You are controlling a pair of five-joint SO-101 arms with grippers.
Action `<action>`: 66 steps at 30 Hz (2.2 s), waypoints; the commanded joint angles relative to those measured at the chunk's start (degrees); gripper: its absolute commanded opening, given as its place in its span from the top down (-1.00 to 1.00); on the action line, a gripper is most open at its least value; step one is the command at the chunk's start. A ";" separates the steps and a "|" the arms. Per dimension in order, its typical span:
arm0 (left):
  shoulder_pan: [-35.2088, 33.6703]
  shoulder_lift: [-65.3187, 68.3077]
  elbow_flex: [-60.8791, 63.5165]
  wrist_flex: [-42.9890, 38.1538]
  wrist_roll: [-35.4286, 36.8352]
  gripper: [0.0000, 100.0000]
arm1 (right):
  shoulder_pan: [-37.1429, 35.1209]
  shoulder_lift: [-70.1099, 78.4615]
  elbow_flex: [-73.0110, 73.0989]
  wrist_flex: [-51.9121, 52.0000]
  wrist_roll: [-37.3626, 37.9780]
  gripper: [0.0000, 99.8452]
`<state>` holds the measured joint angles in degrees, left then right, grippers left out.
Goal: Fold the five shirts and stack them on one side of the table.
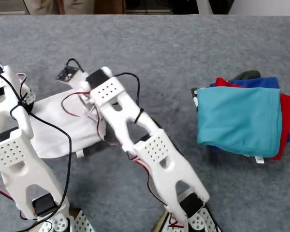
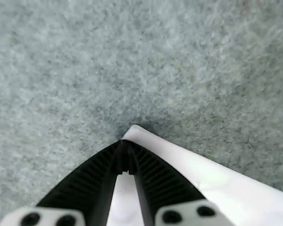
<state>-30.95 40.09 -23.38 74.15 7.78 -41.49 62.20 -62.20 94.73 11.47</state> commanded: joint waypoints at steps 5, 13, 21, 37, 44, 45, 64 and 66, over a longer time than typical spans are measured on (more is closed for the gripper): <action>-0.18 -0.22 -0.97 -1.49 -0.53 0.96 | 3.82 -0.22 -5.49 2.90 -0.79 0.99; 0.09 -0.31 -0.97 -1.49 -0.53 0.96 | 4.00 -5.14 -17.71 7.74 -0.62 0.99; 0.26 -0.31 -1.05 -1.49 -2.11 0.96 | 4.62 -21.85 -8.40 7.74 -0.70 0.99; -0.97 -23.69 10.90 -1.05 -2.55 0.96 | 4.79 -55.25 38.90 7.38 -9.49 0.99; -3.60 -52.00 32.97 -1.67 -8.44 0.96 | 4.09 -56.57 44.70 7.38 -22.07 0.98; -5.36 -56.22 36.57 -2.81 -10.37 0.96 | 3.56 -56.40 45.76 7.38 -24.26 0.98; -32.44 -90.59 79.47 -23.12 -20.48 0.96 | -10.51 -39.16 41.71 -8.97 -67.60 0.19; -32.62 -91.65 79.30 -20.75 -22.68 0.96 | -10.59 -36.53 37.58 -9.49 -69.98 0.19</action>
<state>-62.77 -49.41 56.44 51.47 -12.62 -51.52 23.87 -17.89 86.55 -54.73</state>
